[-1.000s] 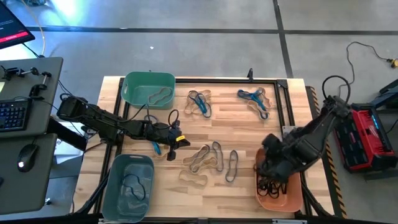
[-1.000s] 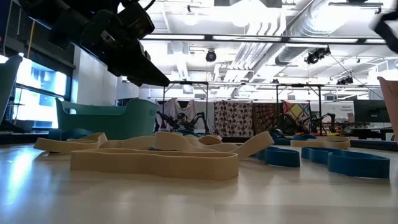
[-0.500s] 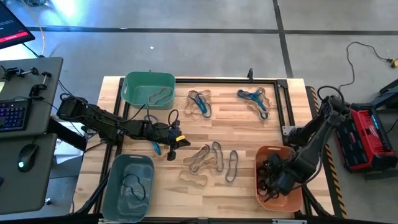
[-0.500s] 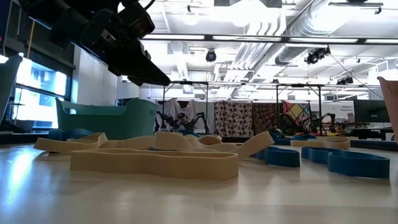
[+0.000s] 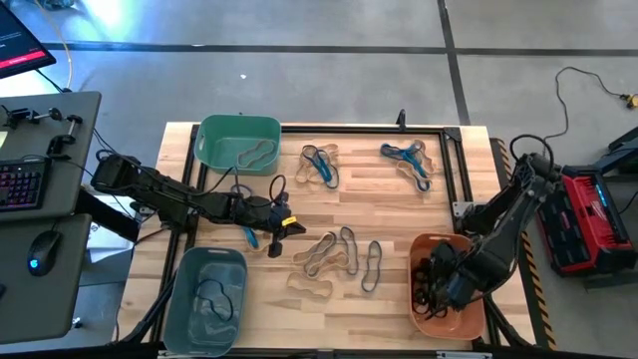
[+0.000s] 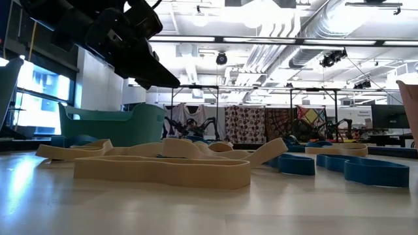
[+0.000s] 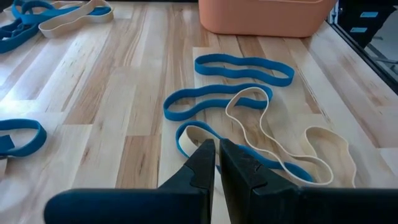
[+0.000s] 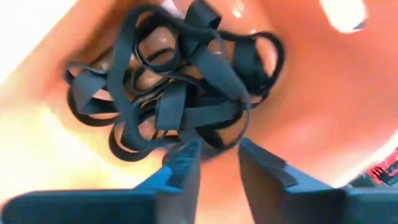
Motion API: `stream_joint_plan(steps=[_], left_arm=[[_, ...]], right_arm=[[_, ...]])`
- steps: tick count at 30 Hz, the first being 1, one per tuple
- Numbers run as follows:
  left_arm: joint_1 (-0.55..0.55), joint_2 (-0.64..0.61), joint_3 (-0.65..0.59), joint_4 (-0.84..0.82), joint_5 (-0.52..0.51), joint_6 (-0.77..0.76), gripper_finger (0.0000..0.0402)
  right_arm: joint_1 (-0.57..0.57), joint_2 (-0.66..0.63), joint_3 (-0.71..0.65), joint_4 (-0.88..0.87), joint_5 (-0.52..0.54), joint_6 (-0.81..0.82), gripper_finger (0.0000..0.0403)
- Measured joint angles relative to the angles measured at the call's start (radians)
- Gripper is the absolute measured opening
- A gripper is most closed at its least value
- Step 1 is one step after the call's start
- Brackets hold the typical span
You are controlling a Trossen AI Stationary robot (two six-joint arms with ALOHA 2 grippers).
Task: Sort rubber bands into baskets
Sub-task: Put the black rubber band into the orange bin, then put the brown rubber band into the green bin
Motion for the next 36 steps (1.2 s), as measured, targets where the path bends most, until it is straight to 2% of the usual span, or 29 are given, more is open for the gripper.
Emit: stream_joint_plan(steps=[3,6,10,14,19,21,24,28,33,36], left_arm=[[0.000,0.000,0.000,0.005,0.000,-0.001,0.0017],[0.000,0.000,0.000,0.039,0.000,-0.002,0.0017],[0.000,0.000,0.000,0.103,0.023,0.007,0.0012],[0.010,0.000,0.000,0.144,0.058,0.009,0.0002],[0.034,0.000,0.000,0.151,0.089,0.009,0.0001],[0.039,0.000,0.000,0.151,0.089,0.009,0.0001],[0.046,0.000,0.000,0.150,0.089,0.009,0.0001],[0.048,0.000,0.000,0.145,0.089,0.009,0.0001],[0.048,0.000,0.000,0.122,0.079,-0.001,0.0001],[0.048,0.000,0.000,0.108,0.035,-0.021,0.0001]], right_arm=[[-0.013,0.000,0.082,-0.091,0.054,-0.001,0.0148],[-0.025,0.000,0.162,-0.149,0.161,-0.017,0.0173],[-0.053,-0.003,0.239,-0.180,0.329,-0.083,0.0177],[-0.127,-0.019,0.255,-0.181,0.449,-0.227,0.0137],[-0.274,-0.027,0.255,-0.178,0.546,-0.491,0.0029],[-0.344,-0.030,0.255,-0.162,0.581,-0.601,0.0010],[-0.453,-0.032,0.255,-0.126,0.592,-0.737,0.0017],[-0.598,-0.034,0.255,-0.020,0.584,-0.946,0.0002],[-0.766,-0.034,0.255,0.206,0.483,-1.232,0.0001],[-0.847,-0.034,0.255,0.308,0.424,-1.363,0.0001]])
